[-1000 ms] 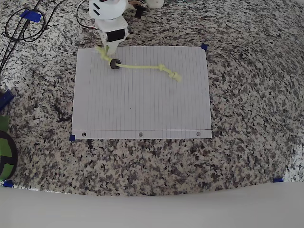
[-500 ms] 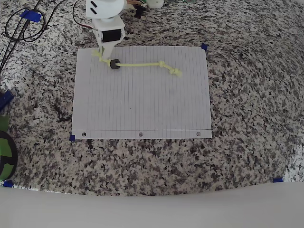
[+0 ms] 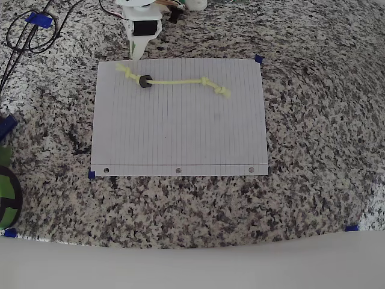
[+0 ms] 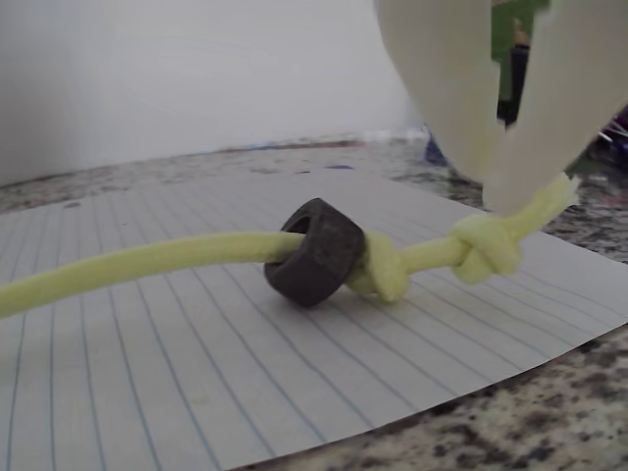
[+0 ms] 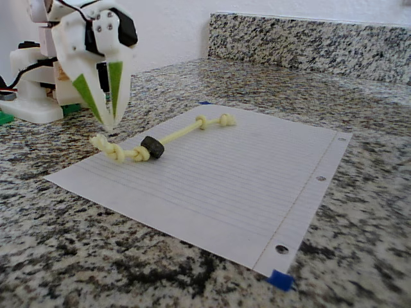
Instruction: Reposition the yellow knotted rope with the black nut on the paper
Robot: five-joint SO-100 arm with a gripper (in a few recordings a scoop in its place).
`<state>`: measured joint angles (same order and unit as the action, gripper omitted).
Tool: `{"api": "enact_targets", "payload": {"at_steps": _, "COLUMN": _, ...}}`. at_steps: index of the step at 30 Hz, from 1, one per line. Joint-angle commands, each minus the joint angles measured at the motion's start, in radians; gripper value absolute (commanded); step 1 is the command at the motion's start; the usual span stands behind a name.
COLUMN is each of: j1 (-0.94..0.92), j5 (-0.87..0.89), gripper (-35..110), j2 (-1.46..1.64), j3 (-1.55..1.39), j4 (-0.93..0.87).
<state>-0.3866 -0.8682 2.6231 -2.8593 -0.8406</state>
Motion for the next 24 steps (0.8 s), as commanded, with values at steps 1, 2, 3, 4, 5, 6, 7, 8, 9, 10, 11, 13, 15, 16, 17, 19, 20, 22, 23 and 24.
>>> {"api": "enact_targets", "payload": {"at_steps": 1, "j1": -0.021, "j5": 0.006, "gripper": 0, "j2": -0.095, "j3": 0.006, "j4": 0.083}}
{"api": "enact_targets", "payload": {"at_steps": 2, "j1": -0.028, "j5": 0.008, "gripper": 0, "j2": -0.120, "j3": 0.009, "j4": 0.109}}
{"api": "enact_targets", "payload": {"at_steps": 3, "j1": -0.035, "j5": 0.009, "gripper": 0, "j2": -0.141, "j3": 0.011, "j4": 0.135}}
{"api": "enact_targets", "payload": {"at_steps": 4, "j1": -0.038, "j5": 0.009, "gripper": 0, "j2": -0.158, "j3": 0.012, "j4": 0.160}}
{"api": "enact_targets", "payload": {"at_steps": 5, "j1": -0.040, "j5": 0.011, "gripper": 0, "j2": -0.175, "j3": 0.014, "j4": 0.181}}
{"api": "enact_targets", "payload": {"at_steps": 6, "j1": -0.041, "j5": 0.011, "gripper": 0, "j2": -0.192, "j3": 0.017, "j4": 0.202}}
{"api": "enact_targets", "payload": {"at_steps": 7, "j1": -0.041, "j5": 0.011, "gripper": 0, "j2": -0.206, "j3": 0.020, "j4": 0.222}}
{"api": "enact_targets", "payload": {"at_steps": 8, "j1": -0.041, "j5": 0.011, "gripper": 0, "j2": -0.219, "j3": 0.023, "j4": 0.239}}
{"api": "enact_targets", "payload": {"at_steps": 9, "j1": -0.038, "j5": 0.011, "gripper": 0, "j2": -0.233, "j3": 0.026, "j4": 0.259}}
{"api": "enact_targets", "payload": {"at_steps": 10, "j1": -0.037, "j5": 0.008, "gripper": 0, "j2": -0.244, "j3": 0.029, "j4": 0.284}}
{"api": "enact_targets", "payload": {"at_steps": 11, "j1": -0.034, "j5": 0.003, "gripper": 0, "j2": -0.255, "j3": 0.035, "j4": 0.301}}
{"api": "enact_targets", "payload": {"at_steps": 13, "j1": -0.025, "j5": 0.000, "gripper": 0, "j2": -0.272, "j3": 0.058, "j4": 0.319}}
{"api": "enact_targets", "payload": {"at_steps": 15, "j1": -0.018, "j5": -0.002, "gripper": 0, "j2": -0.276, "j3": 0.078, "j4": 0.330}}
{"api": "enact_targets", "payload": {"at_steps": 16, "j1": -0.017, "j5": -0.002, "gripper": 0, "j2": -0.276, "j3": 0.084, "j4": 0.336}}
{"api": "enact_targets", "payload": {"at_steps": 17, "j1": -0.015, "j5": 0.005, "gripper": 0, "j2": -0.270, "j3": 0.086, "j4": 0.337}}
{"api": "enact_targets", "payload": {"at_steps": 19, "j1": -0.015, "j5": 0.009, "gripper": 0, "j2": -0.244, "j3": 0.086, "j4": 0.325}}
{"api": "enact_targets", "payload": {"at_steps": 20, "j1": -0.015, "j5": 0.009, "gripper": 0, "j2": -0.221, "j3": 0.084, "j4": 0.302}}
{"api": "enact_targets", "payload": {"at_steps": 22, "j1": -0.021, "j5": 0.009, "gripper": 0, "j2": -0.160, "j3": 0.078, "j4": 0.242}}
{"api": "enact_targets", "payload": {"at_steps": 23, "j1": -0.026, "j5": 0.009, "gripper": 0, "j2": -0.126, "j3": 0.074, "j4": 0.212}}
{"api": "enact_targets", "payload": {"at_steps": 24, "j1": -0.032, "j5": 0.002, "gripper": 0, "j2": -0.089, "j3": 0.066, "j4": 0.187}}
